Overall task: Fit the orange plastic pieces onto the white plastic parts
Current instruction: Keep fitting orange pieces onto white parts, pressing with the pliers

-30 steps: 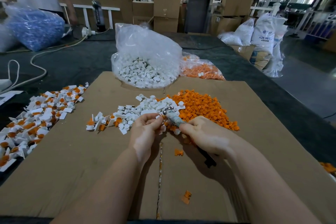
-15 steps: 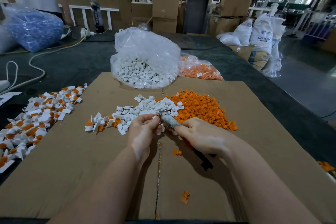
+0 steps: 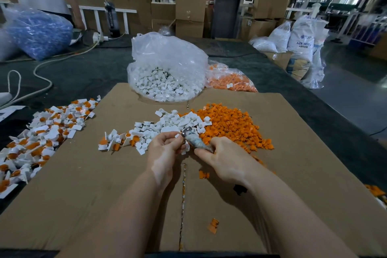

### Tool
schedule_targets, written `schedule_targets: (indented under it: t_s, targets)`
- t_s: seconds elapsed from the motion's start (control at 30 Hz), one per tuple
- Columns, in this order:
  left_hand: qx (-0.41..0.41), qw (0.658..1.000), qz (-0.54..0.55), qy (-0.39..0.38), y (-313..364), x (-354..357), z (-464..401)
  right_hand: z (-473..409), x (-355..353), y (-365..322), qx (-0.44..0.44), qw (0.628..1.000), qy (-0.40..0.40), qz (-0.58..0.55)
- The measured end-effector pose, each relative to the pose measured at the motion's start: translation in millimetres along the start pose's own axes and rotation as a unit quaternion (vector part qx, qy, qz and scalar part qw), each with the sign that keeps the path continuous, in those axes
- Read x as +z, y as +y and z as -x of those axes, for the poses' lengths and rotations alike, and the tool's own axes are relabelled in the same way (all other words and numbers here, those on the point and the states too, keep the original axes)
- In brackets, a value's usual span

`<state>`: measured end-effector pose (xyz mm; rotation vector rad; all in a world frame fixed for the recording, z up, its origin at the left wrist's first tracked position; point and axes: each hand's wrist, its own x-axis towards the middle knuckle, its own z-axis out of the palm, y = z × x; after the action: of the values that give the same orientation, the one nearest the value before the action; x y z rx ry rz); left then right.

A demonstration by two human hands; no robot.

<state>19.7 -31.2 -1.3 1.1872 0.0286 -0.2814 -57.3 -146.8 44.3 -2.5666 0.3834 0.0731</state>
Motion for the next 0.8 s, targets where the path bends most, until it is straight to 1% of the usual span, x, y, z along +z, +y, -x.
schedule_targets:
  t_s: [0.07, 0.13, 0.2, 0.27, 0.33, 0.37, 0.5, 0.53, 0.57, 0.6, 0.63, 0.67, 0.73, 0.8]
  targets:
    - [0.002, 1.0, 0.012, -0.002, 0.1, -0.8, 0.8, 2.2, 3.2, 4.7, -0.003, 0.999, 0.045, 0.0]
    - [0.016, 1.0, -0.008, -0.014, -2.1, -2.4, 2.1, 2.0, 4.1, 12.0, 0.008, 0.994, 0.106, 0.005]
    - [0.04, 0.997, -0.058, -0.024, -5.5, -5.2, 2.4, -1.1, 3.3, 22.3, 0.029, 0.983, 0.174, 0.044]
    - [0.074, 0.986, -0.143, -0.035, -9.4, -8.7, 1.6, -4.7, 3.1, 34.7, 0.046, 0.966, 0.225, 0.122]
    - [0.109, 0.965, -0.235, -0.045, -11.0, -10.9, 2.1, -8.0, 5.7, 46.7, 0.059, 0.948, 0.247, 0.191]
    - [0.122, 0.957, -0.261, -0.047, -11.2, -11.1, 2.7, -9.7, 7.3, 52.0, 0.066, 0.942, 0.249, 0.217]
    - [0.135, 0.947, -0.283, -0.065, -10.8, -9.4, 4.7, -12.3, 12.7, 64.5, 0.1, 0.923, 0.235, 0.287]
    - [0.137, 0.945, -0.29, -0.07, -10.6, -9.3, 4.6, -11.8, 13.7, 63.4, 0.097, 0.917, 0.244, 0.3]
    - [0.141, 0.94, -0.301, -0.076, -10.5, -9.4, 4.5, -11.3, 14.9, 60.4, 0.073, 0.914, 0.269, 0.293]
    - [0.145, 0.936, -0.31, -0.081, -10.1, -9.2, 4.2, -11.5, 16.7, 56.2, 0.024, 0.915, 0.305, 0.262]
    - [0.146, 0.934, -0.315, -0.086, -9.7, -8.8, 4.2, -12.1, 19.7, 51.5, -0.042, 0.916, 0.337, 0.213]
    - [0.147, 0.932, -0.317, -0.092, -9.3, -8.6, 4.0, -12.4, 23.6, 45.7, -0.107, 0.916, 0.352, 0.161]
    - [0.153, 0.927, -0.326, -0.104, -8.7, -8.0, 3.6, -12.4, 31.7, 33.6, -0.199, 0.92, 0.329, 0.077]
    - [0.157, 0.92, -0.341, -0.116, -8.1, -8.1, 3.5, -12.3, 38.7, 26.7, -0.23, 0.926, 0.299, 0.02]
